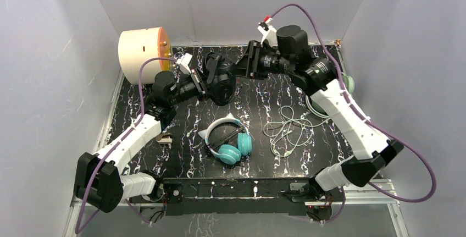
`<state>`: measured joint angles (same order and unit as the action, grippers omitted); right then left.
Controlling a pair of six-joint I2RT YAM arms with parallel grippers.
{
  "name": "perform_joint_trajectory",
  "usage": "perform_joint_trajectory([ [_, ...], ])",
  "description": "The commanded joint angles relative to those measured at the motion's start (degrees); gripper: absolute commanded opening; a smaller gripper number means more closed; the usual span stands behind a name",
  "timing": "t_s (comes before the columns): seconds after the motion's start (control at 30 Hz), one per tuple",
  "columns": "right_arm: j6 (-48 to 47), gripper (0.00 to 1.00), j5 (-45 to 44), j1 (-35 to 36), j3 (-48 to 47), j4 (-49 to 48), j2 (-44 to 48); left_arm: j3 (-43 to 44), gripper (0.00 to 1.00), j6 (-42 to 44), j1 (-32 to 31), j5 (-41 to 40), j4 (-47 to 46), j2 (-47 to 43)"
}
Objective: Wrap the headphones
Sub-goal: Wrap the headphones cable around the headphones.
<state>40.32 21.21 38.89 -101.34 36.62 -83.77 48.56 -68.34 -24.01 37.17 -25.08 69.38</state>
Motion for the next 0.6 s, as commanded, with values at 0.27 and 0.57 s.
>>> perform_joint_trajectory([
  [0.27,-0.4,0.62,-1.9,-3.5,8.3,-5.4,6.0,-0.4,0.0,-5.2,-0.1,0.4,-3.3,-3.2],
  [0.57,2.2,0.61,5.7,-9.3,16.6,-14.0,5.0,4.9,0.0,-0.2,-0.1,-6.3,16.8,-5.0],
])
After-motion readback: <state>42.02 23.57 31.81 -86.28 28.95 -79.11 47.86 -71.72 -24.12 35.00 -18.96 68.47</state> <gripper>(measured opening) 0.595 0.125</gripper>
